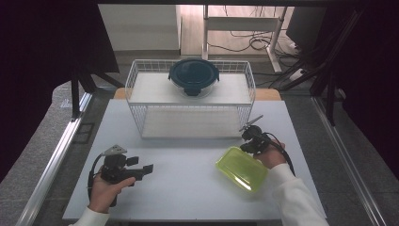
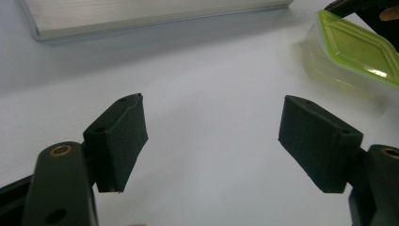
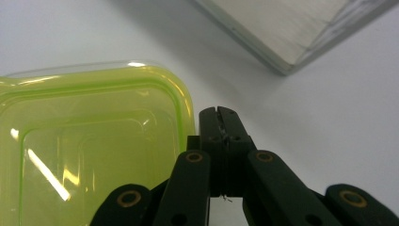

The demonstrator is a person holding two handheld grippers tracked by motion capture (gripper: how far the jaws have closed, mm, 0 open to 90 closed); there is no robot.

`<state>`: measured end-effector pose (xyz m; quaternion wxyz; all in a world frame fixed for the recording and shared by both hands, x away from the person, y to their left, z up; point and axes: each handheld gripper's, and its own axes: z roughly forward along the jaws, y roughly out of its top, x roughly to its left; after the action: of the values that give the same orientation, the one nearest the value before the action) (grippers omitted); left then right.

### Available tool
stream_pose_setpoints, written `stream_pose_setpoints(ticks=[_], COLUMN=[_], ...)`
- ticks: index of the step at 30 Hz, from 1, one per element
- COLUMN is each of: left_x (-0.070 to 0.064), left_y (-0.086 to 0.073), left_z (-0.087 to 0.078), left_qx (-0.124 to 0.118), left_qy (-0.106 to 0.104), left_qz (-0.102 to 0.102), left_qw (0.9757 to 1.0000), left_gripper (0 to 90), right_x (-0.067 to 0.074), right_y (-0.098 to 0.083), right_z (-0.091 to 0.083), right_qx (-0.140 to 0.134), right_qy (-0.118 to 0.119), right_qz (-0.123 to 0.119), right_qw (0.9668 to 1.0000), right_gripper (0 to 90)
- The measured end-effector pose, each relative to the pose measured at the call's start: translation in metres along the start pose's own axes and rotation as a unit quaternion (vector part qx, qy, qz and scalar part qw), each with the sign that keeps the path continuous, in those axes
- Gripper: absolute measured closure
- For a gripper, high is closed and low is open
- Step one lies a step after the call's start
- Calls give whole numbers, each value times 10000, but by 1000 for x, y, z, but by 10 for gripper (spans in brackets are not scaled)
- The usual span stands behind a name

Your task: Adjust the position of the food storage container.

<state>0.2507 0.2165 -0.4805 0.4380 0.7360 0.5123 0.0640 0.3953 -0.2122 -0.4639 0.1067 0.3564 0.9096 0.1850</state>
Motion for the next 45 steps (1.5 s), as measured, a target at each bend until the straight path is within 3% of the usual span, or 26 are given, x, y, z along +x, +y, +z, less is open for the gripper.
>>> stream_pose_setpoints(ticks=[10,17,23,32,35,38,41,45], left_x=[1,-1,-4,-3,-3,-2,-1,0], left_y=[-1,-4,-5,-6,-6,-6,-6,-7], left_z=[3,7,12,13,13,12,11,10], left_qx=[56,145,239,250,248,239,233,215], left_qy=[6,14,-13,-13,-12,-12,-4,9], left_qz=[5,66,86,70,69,52,46,3], left_qw=[10000,9999,9997,9997,9997,9997,9997,9998], left_gripper=[231,232,231,231,230,230,230,230], right_x=[12,26,41,59,60,56,50,42], right_y=[5,10,15,18,18,16,10,-12], right_z=[5,6,8,8,7,-1,-19,-40], right_qx=[-28,32,60,85,77,-120,-521,-949], right_qy=[138,178,244,320,306,214,183,5], right_qz=[-291,-667,-1069,-1448,-1402,-1304,-949,-487], right_qw=[9995,9976,9940,9889,9896,9912,9940,9943], right_gripper=[890,890,890,890,889,889,889,889])
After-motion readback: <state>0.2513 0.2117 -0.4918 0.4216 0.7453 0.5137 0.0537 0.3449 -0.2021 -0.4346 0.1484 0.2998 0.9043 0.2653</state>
